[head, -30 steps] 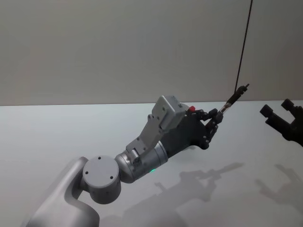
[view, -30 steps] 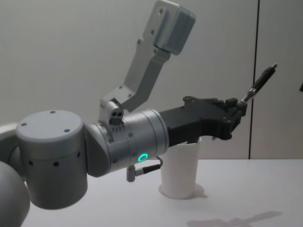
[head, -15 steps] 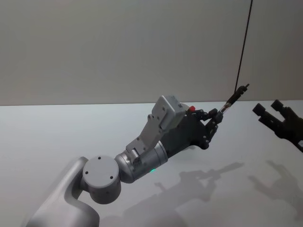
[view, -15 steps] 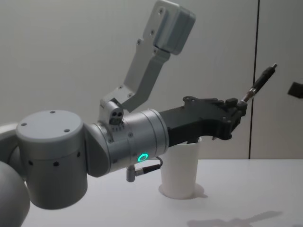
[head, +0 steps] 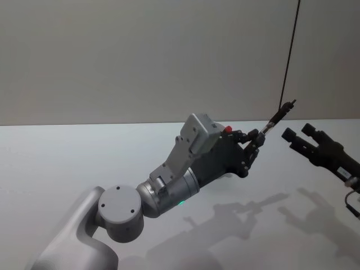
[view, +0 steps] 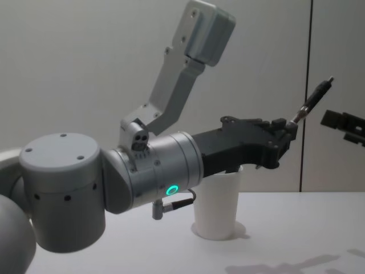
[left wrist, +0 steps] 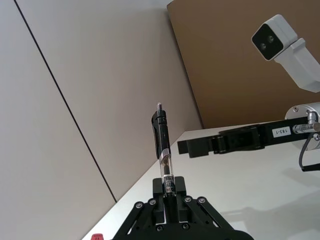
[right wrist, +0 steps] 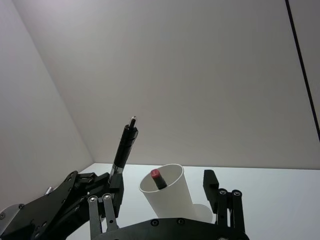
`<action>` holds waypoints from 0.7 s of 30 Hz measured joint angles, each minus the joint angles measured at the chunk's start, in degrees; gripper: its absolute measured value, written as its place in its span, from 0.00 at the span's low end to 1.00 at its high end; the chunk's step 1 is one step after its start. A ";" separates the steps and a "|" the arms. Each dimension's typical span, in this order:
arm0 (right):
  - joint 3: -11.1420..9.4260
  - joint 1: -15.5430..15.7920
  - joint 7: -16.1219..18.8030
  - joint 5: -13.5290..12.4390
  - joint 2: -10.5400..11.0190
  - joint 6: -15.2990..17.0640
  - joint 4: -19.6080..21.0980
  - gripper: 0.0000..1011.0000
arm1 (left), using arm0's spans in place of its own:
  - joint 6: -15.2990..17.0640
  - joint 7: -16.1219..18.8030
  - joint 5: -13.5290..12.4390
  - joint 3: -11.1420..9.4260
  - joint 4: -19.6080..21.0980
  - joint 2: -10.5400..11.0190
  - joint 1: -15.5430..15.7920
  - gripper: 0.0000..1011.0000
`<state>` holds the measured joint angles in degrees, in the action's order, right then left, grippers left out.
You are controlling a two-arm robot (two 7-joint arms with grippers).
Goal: Place the pen into the pen holder.
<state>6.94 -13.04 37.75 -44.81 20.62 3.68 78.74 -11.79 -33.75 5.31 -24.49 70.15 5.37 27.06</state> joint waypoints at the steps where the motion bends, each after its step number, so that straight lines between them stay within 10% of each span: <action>1: 0.10 -0.19 0.10 0.04 -0.08 0.14 -0.17 0.99 | 0.00 0.00 0.00 0.00 0.00 0.00 0.00 0.14; 21: 1.14 -1.91 4.58 -0.22 -0.24 1.43 -1.39 0.99 | 0.00 0.00 0.00 0.00 0.00 0.00 0.00 0.14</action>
<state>8.08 -14.96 42.33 -45.03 20.39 5.10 77.35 -11.79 -33.75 5.31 -24.49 70.15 5.37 27.06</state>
